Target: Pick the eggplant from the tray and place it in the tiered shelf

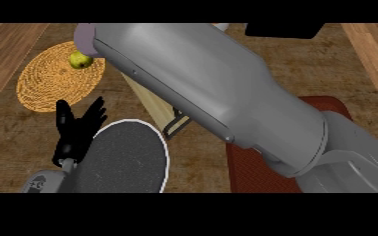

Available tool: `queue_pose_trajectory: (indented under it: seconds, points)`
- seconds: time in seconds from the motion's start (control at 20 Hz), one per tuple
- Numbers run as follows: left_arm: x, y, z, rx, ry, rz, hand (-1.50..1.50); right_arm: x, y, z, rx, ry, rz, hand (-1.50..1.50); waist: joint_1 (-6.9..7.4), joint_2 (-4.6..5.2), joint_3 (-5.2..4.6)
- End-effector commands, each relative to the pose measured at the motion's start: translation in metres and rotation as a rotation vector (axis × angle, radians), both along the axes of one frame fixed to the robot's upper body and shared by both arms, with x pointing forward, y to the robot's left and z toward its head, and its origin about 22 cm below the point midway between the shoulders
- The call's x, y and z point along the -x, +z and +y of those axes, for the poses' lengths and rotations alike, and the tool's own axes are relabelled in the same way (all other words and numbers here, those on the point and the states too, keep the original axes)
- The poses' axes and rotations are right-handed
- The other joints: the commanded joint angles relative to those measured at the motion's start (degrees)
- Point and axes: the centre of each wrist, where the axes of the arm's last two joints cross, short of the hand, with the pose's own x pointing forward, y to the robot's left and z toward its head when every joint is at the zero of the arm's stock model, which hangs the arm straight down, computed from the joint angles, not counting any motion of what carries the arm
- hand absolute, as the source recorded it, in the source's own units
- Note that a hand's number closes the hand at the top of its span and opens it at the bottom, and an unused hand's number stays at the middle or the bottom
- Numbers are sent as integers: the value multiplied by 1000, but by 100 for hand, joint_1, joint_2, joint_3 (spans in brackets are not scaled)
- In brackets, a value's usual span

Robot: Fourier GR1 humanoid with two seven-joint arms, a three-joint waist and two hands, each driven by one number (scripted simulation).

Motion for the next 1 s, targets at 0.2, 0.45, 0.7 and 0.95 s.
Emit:
queue_pose_trajectory:
  seconds: [0.2,0.45,0.7,0.95]
  points:
    - [2,-1,-1,4,16,-17,0,-3,47,9,-132,-282,26,150,-91,67,9]
    - [2,1,-4,7,12,-13,0,0,70,11,-163,-289,66,150,-159,98,25]
    - [6,5,13,-11,10,-34,0,-20,45,0,-119,-290,136,150,-55,155,24]
    - [0,1,6,1,17,-33,0,-29,33,-5,-92,-295,124,150,-106,171,23]
